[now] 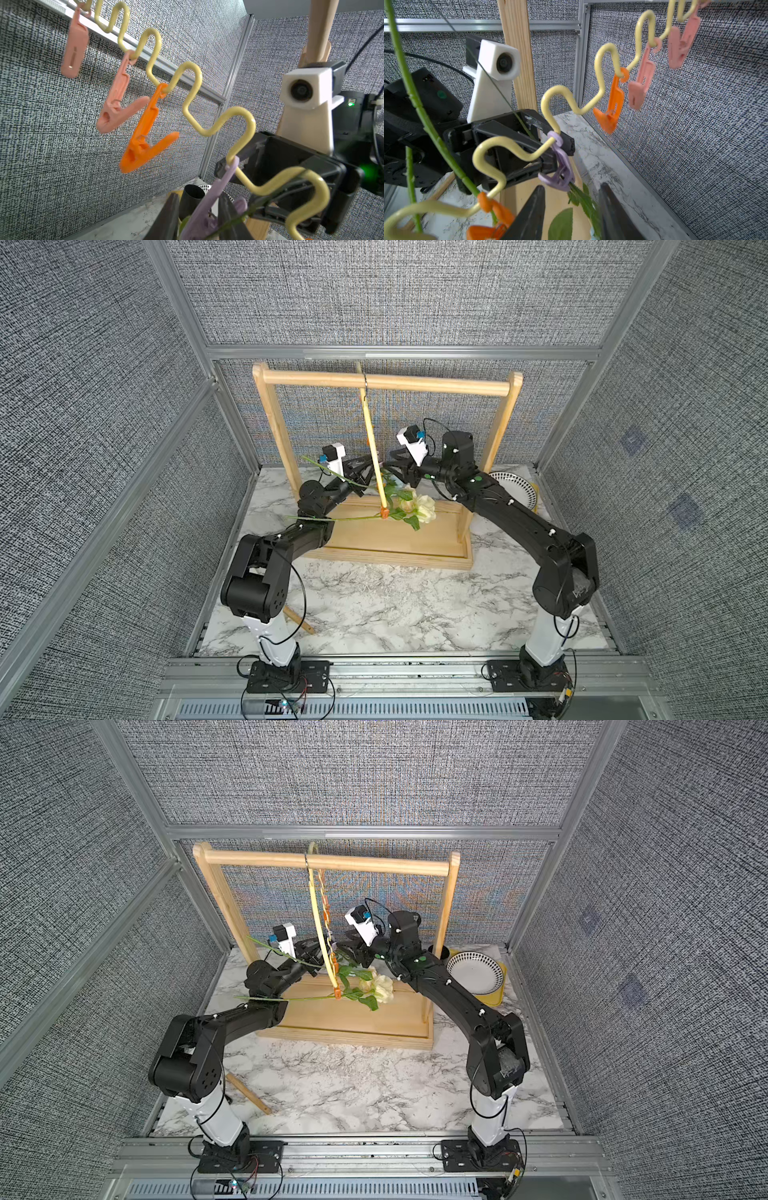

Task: Dry the flowers on a clothes hanger
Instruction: Clamp the flower onto the hanger.

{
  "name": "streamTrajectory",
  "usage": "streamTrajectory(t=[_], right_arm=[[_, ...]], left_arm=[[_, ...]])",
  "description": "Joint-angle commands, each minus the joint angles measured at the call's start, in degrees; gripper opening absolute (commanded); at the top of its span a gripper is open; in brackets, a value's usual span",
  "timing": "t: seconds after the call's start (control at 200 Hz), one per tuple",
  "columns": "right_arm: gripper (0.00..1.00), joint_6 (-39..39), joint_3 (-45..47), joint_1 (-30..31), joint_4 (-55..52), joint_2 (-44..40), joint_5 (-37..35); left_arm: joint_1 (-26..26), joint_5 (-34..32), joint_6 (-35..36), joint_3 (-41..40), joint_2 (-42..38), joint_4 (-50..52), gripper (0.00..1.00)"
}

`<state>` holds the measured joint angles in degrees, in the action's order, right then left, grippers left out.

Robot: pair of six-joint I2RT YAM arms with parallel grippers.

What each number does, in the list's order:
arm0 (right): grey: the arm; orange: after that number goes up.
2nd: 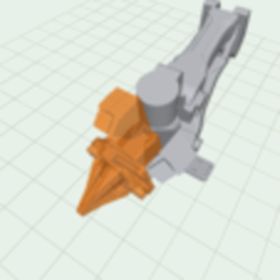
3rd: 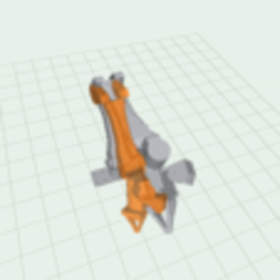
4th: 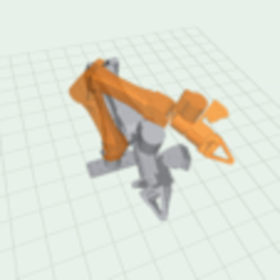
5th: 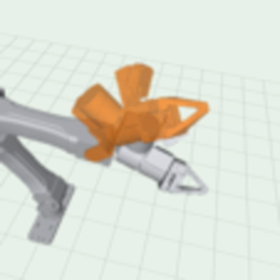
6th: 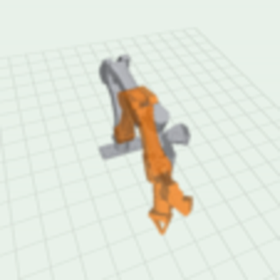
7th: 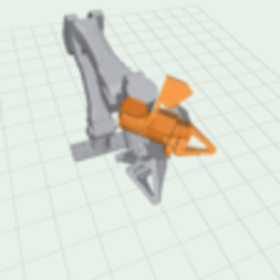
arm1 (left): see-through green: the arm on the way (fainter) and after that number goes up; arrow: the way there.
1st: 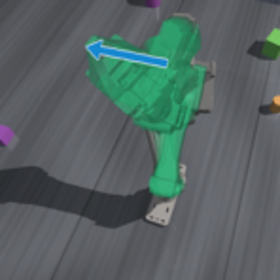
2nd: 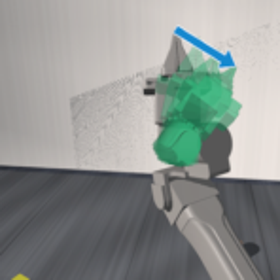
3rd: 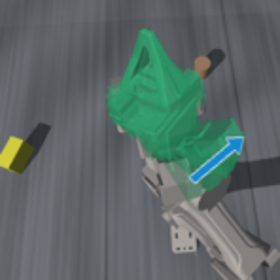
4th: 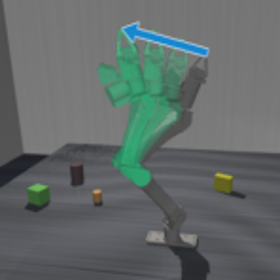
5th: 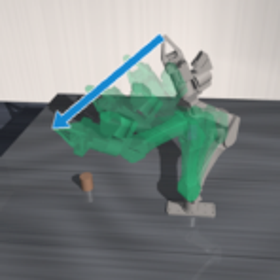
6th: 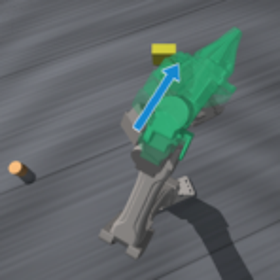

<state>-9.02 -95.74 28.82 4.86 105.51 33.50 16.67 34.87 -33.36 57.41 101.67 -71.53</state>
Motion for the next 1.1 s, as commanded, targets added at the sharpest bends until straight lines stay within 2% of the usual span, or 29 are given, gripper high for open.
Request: streamTrajectory(t=[0.0,0.335,0.781,0.956,1.096], right_arm=[[0.45,-0.19,0.21,-0.03,1.14,-0.66,-0.23],[0.45,-1.12,0.97,-0.46,0.54,-1.73,-0.47],[0.45,-2.77,4.11,-1.55,-0.49,-5.17,-2.13],[0.45,-3.44,6.1,-1.96,-0.56,-7.28,-2.99],[0.45,-3.98,8.39,-2.35,-0.39,-9.18,-3.85]], left_arm=[[-0.4,-0.17,0.87,0.08,-0.9,0.78,0.36],[-2.98,-0.17,2.2,-1.58,-3.9,3.71,0.53],[-5.14,0.12,5.13,-4.18,-9.86,10.13,0.66],[-5.76,-0.76,7.64,-6.17,-14.15,15.47,0.73],[-6.01,-2.99,12.31,-7.94,-18.54,22.38,0.8]])
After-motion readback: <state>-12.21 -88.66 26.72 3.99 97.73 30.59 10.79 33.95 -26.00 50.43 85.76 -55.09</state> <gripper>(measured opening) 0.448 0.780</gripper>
